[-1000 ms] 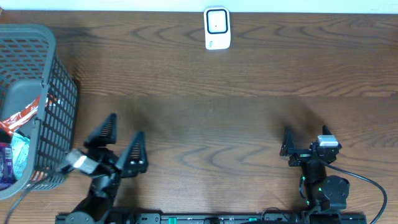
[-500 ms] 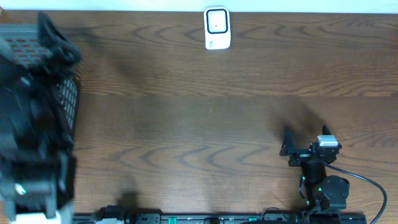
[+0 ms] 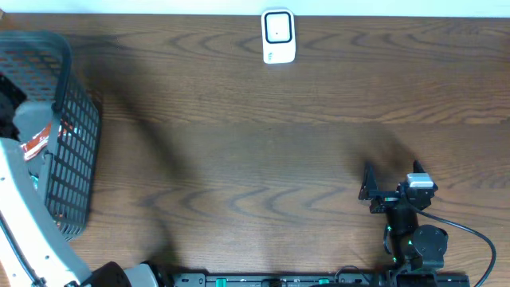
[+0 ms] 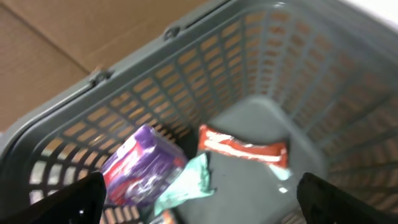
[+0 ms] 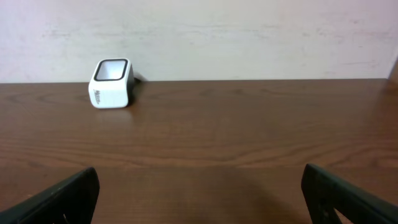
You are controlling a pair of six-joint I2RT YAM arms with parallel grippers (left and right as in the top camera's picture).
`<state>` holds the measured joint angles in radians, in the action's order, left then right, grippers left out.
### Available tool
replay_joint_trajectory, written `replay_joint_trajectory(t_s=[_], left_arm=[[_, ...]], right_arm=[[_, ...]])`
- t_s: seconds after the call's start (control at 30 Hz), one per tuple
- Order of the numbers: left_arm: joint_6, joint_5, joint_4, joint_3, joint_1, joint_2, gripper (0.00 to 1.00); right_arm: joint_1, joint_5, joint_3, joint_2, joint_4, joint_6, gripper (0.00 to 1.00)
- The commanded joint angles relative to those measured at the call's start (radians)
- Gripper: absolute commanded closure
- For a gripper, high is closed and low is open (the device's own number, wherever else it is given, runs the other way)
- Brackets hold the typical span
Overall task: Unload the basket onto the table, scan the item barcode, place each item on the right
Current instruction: 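Raise the left gripper and reach down into the grey basket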
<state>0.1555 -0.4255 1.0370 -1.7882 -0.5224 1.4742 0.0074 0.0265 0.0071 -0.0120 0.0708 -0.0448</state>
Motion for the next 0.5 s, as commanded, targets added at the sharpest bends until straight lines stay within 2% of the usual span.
replay_joint_trajectory(t_s=[0.0,0.1,0.17,0.47], left_arm=[[-0.013,-0.058,0.035,-0.002,-0.072,0.034,0.02],[-0.013,-0.048,0.096,-0.001,-0.134,0.076,0.02],[-0.013,0.023,0.126,0.001,-0.181,0.12,0.02],[-0.022,0.113,0.191,0.001,-0.264,0.249,0.02]], right_arm=[[-0.007,0.002,-0.002,0.005,0.003,-0.01,0.01],[-0.007,0.002,-0.002,0.005,0.003,-0.01,0.01],[-0.007,0.002,-0.002,0.005,0.003,-0.01,0.01],[-0.007,0.002,-0.002,0.005,0.003,-0.01,0.01]])
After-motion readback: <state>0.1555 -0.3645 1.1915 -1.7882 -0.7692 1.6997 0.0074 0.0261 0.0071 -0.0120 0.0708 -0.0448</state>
